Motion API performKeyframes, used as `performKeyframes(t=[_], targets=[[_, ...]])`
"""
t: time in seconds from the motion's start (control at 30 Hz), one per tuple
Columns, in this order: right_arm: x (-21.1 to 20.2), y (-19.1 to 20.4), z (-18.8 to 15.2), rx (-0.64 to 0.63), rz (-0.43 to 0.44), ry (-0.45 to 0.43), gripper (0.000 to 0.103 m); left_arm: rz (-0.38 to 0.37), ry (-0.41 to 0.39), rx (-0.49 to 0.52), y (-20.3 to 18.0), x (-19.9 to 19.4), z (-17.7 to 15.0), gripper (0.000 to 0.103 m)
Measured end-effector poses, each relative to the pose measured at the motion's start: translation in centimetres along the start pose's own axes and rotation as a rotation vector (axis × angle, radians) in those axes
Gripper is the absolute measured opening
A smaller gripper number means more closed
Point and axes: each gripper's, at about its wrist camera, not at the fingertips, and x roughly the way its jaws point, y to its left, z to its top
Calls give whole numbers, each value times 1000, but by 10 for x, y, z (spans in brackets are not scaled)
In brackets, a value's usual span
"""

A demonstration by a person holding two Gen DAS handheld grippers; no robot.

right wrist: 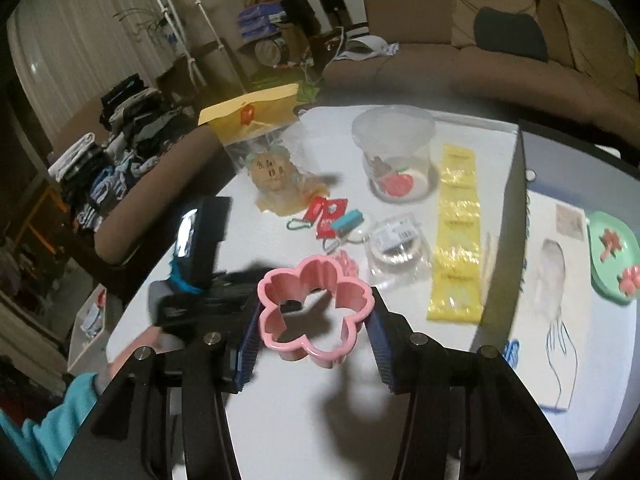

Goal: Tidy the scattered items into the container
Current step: 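Grasp a pink flower clip with the left gripper while the right grasps the pink flower cutter, then carry the clip and cutter over the green plate and release both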

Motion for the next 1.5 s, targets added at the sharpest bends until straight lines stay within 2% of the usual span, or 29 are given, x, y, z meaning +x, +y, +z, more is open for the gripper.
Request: performKeyframes(t=[0.2,0.3,0.33,0.37,0.43,0.53,0.6,0.7,0.9,1.0,1.07,1.27,1.37,1.5], targets=[[-12,-3,-17,4,0,3,50,26,-117,66,-7,7,0,89],[-15,-5,-22,6,-2,2,50,43,-162,105,-9,9,-3,81],[-15,-6,-22,5,-2,3,50,51,-172,103,-7,9,-3,56],[-16,-6,-23,2,-4,3,50,43,-166,92,-6,10,-1,21],[-18,-6,-24,-5,-8,0,50,8,-143,50,1,9,2,20],[-22,-9,-24,9,-1,-14,50,-2,-142,14,8,4,1,13],[-26,-11,-22,17,2,-27,50,-42,-138,-40,16,-4,4,11],[-37,-17,-21,27,5,-49,50,-89,-168,-83,19,-26,9,11],[-75,-39,-14,51,-34,-92,50,-285,-235,-132,2,-75,23,11],[-99,-65,-10,61,-94,-101,50,-326,-239,-78,-32,-92,29,11],[-114,-89,-7,80,-135,-89,50,-323,-205,-21,-62,-95,33,11],[-151,-188,12,215,-246,-48,50,-356,-107,163,-187,-97,68,11],[-143,-225,25,236,-305,-3,50,-386,-48,187,-244,-79,85,11],[-98,-256,36,214,-380,116,50,-396,65,175,-299,-31,94,11]])
